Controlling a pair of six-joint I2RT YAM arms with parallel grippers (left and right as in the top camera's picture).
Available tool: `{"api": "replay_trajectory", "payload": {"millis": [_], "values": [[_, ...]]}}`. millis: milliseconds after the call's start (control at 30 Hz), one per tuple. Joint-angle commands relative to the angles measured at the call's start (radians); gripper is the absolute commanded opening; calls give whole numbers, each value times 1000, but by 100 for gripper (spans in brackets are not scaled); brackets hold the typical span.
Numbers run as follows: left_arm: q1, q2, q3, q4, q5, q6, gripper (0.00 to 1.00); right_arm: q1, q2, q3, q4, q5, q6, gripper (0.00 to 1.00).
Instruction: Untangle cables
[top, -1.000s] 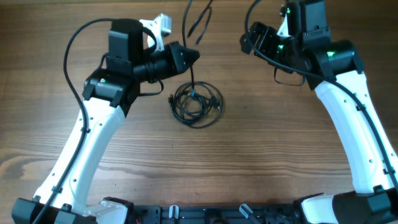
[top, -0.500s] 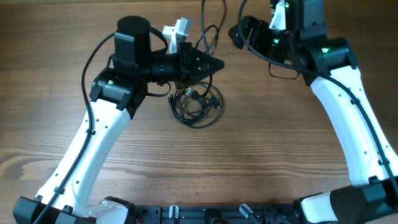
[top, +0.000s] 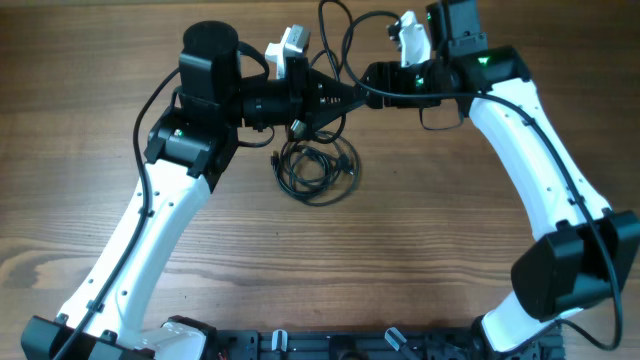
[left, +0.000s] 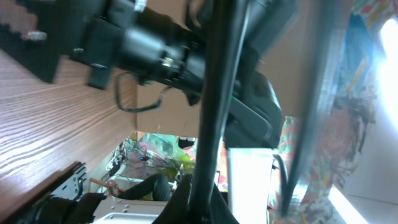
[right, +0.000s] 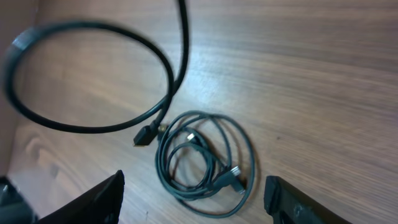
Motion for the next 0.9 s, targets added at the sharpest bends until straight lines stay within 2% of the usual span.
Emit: {"api": "replay_trajectory", "payload": {"millis": [0,100,333,467,633,733,800,867], "values": [[-7,-8,21,31,22,-61,4,0,28,-5,4,-161,-95,75],[-11,-8,21,47,23,-117,4,0,28,-5,13,-161,-94,75],[-65,-8,21,222,27,-260,4,1,48,-5,59,-157,-68,73],[-88,-8,21,290,26,-294,4,1,65,-5,90,-162,-21,64],[-93,-8,21,294,27,-338,4,2,66,-5,123,-160,21,62],[-104,-8,21,344,27,-342,4,2,66,-5,127,-128,34,48],[-106,-8,21,349,27,-342,4,2,66,-5,126,-87,58,32],[-106,-8,21,349,27,-342,4,2,66,-5,126,-58,72,23]]}}
